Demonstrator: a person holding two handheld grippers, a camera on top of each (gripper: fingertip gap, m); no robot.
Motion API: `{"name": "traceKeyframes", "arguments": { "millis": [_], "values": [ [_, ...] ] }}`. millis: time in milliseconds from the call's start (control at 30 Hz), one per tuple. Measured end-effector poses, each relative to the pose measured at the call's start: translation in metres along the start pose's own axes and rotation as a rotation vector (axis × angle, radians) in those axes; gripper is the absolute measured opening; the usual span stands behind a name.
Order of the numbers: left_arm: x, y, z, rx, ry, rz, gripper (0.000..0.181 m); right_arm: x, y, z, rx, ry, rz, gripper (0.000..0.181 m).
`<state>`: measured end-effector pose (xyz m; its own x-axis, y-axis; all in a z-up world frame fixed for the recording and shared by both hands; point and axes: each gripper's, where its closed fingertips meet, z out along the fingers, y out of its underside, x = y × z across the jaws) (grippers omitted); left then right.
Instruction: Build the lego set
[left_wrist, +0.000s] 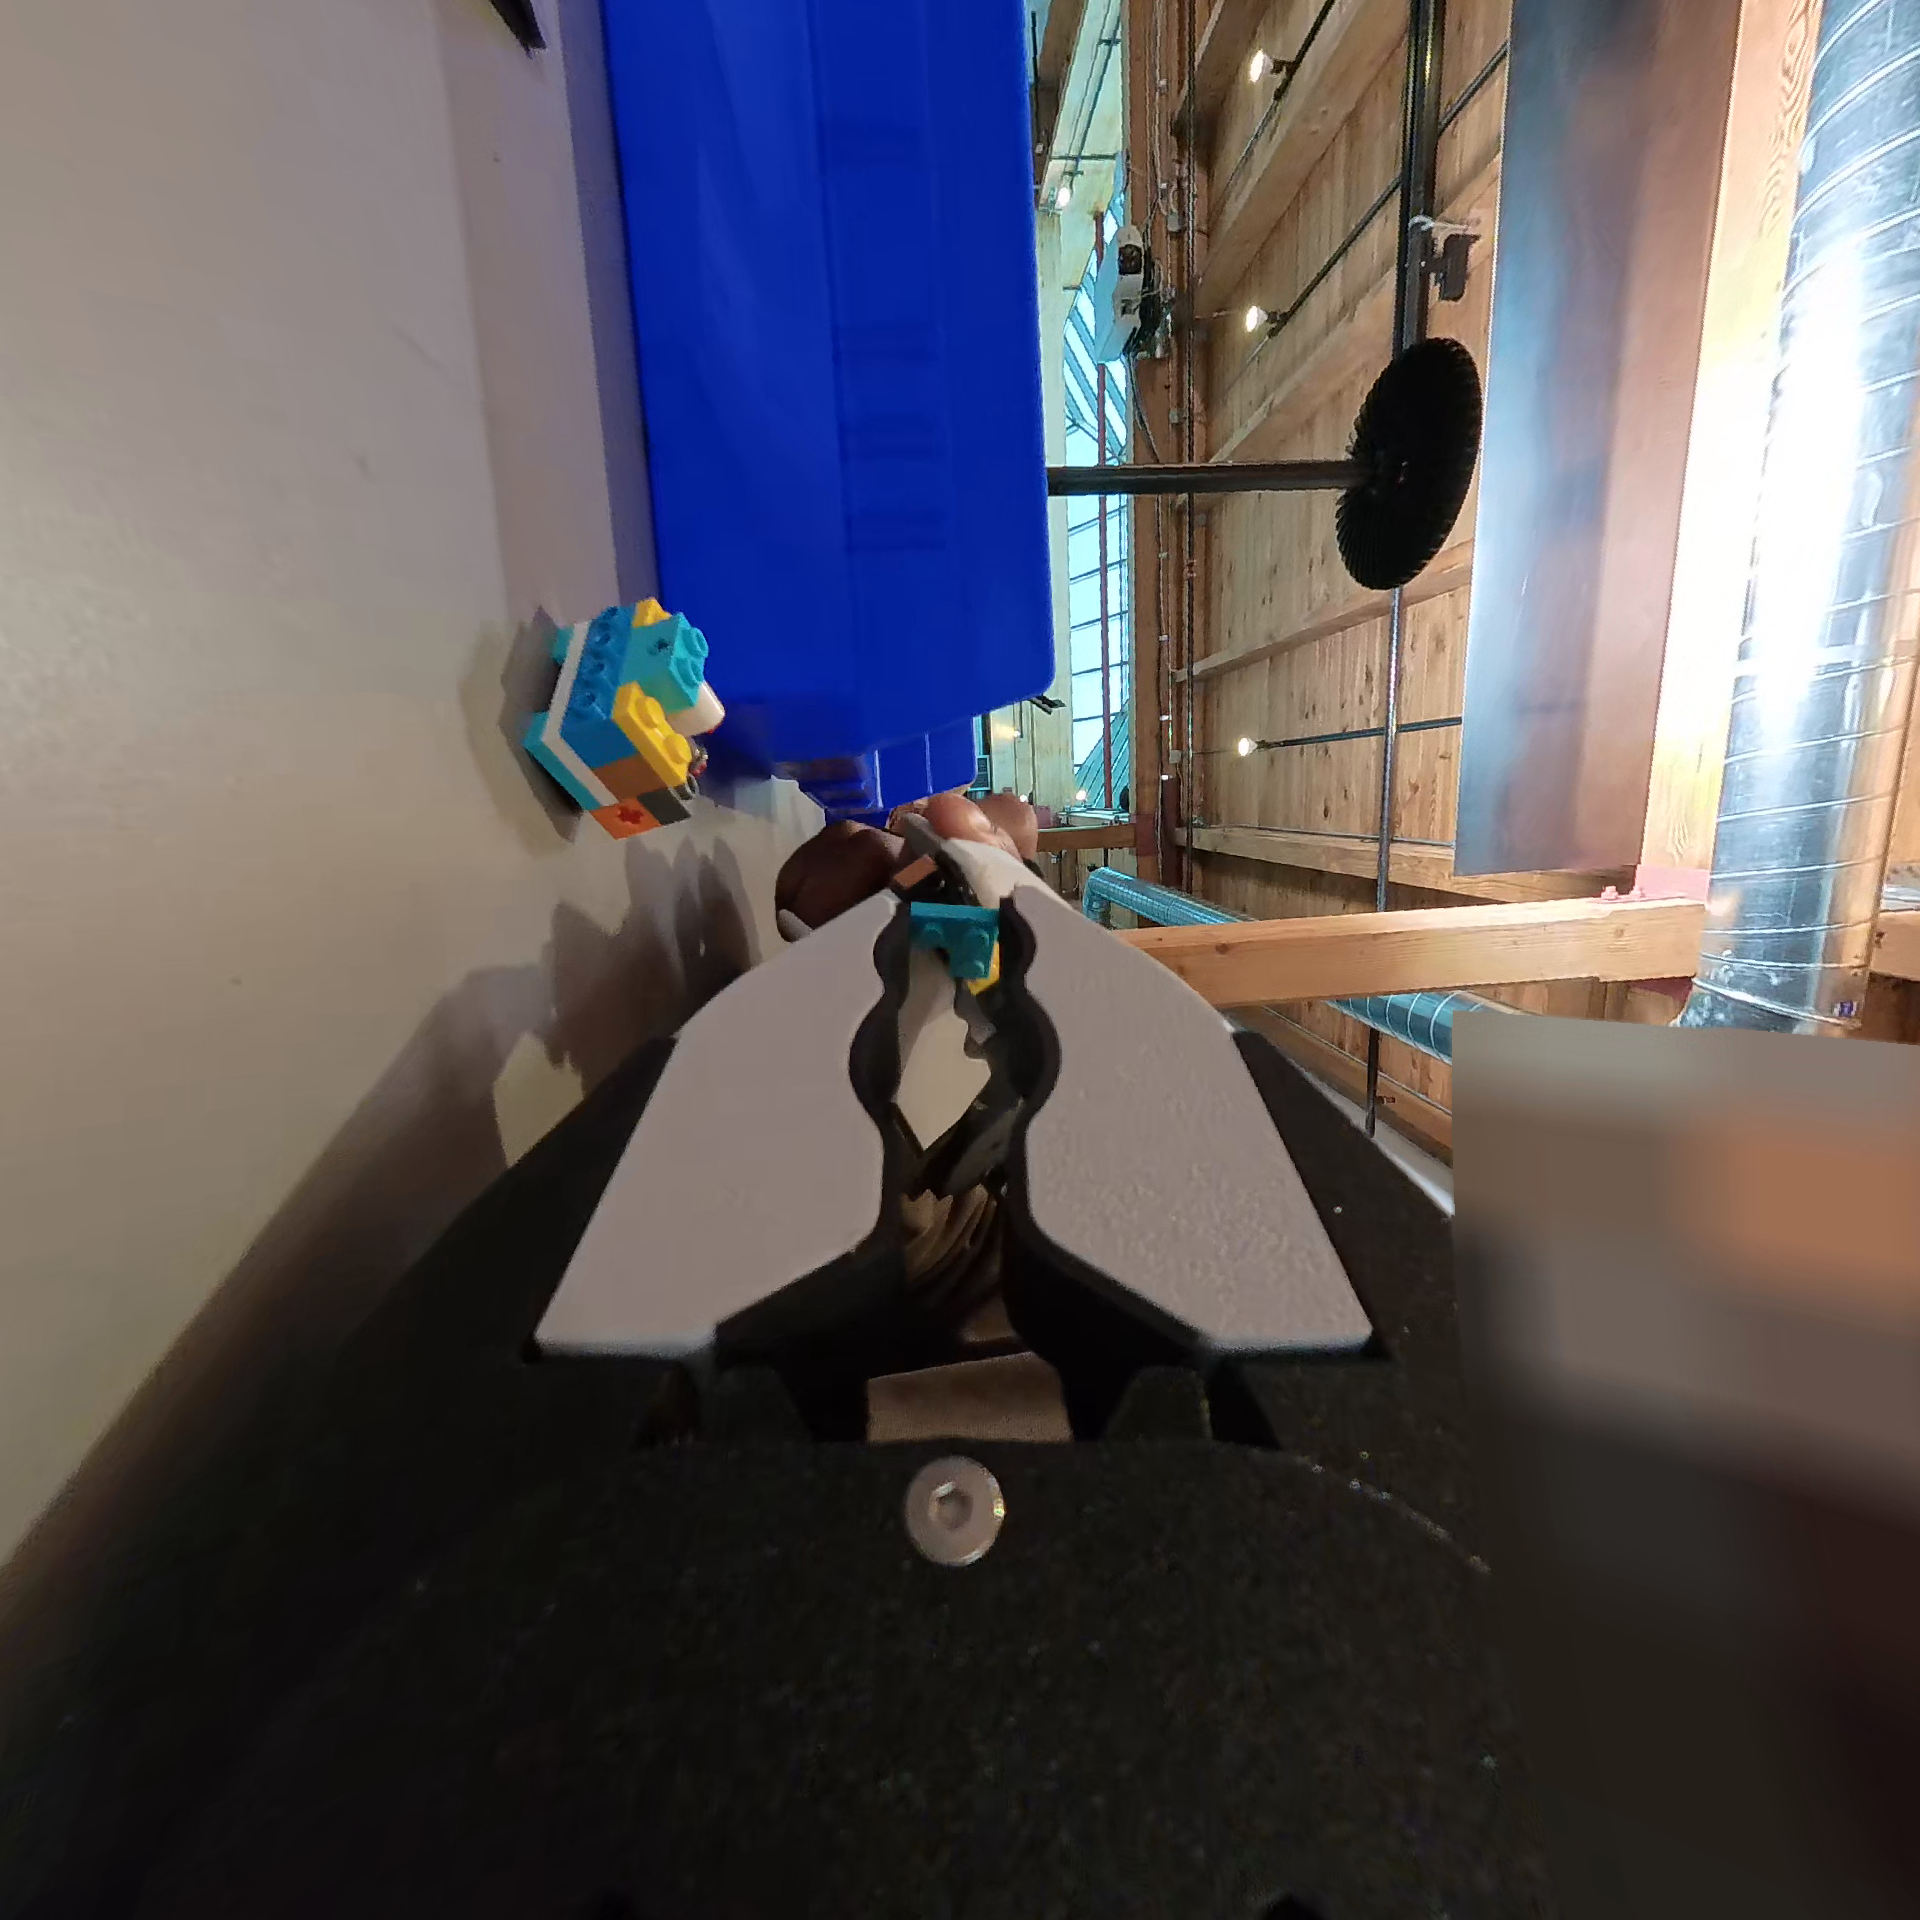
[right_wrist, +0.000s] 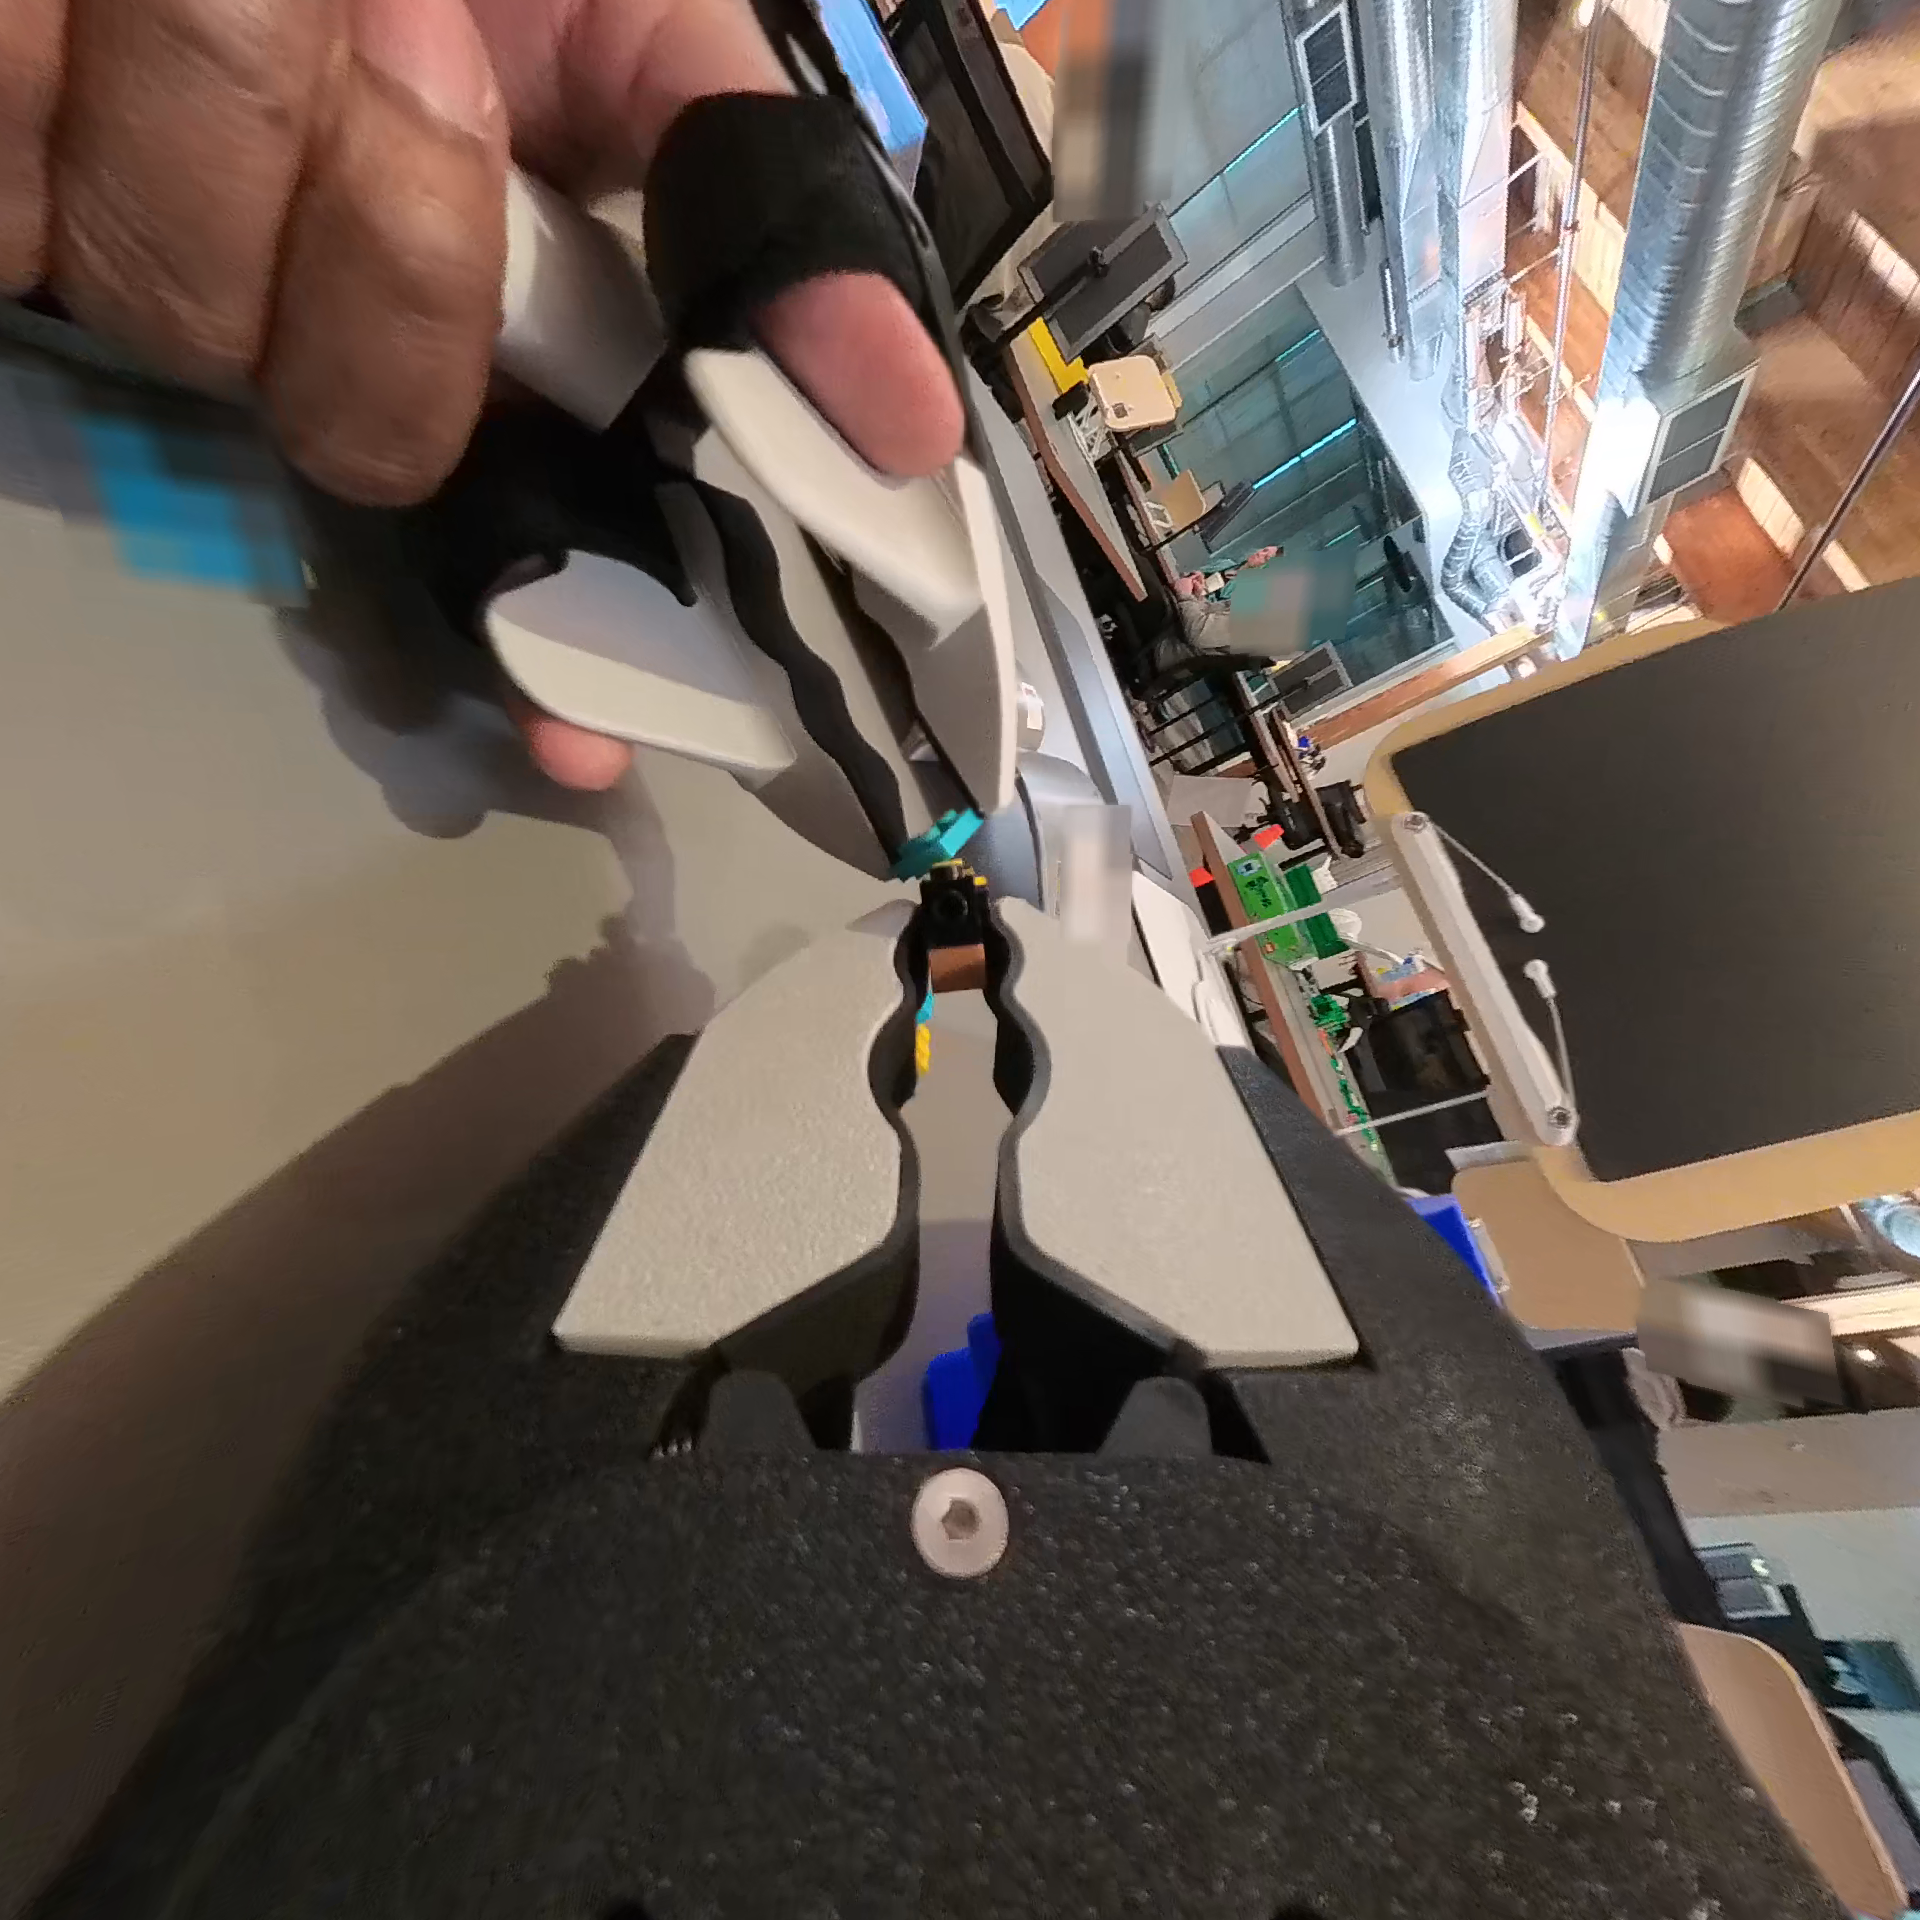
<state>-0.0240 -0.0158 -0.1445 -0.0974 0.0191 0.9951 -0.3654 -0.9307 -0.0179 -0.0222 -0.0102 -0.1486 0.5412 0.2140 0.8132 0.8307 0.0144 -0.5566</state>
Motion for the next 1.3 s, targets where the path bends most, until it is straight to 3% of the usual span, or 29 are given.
{"name": "traceKeyframes", "arguments": {
  "millis": [733, 1300],
  "values": [
    [-0.008, -0.007, 0.004, 0.172, -0.035, -0.08, 0.016, 0.003, 0.008, 0.006, -0.118, 0.137, -0.317, 0.009],
    [-0.011, -0.009, 0.004, 0.227, -0.078, -0.085, 0.016, 0.002, 0.01, 0.007, -0.15, 0.166, -0.411, 0.009]
  ]
}}
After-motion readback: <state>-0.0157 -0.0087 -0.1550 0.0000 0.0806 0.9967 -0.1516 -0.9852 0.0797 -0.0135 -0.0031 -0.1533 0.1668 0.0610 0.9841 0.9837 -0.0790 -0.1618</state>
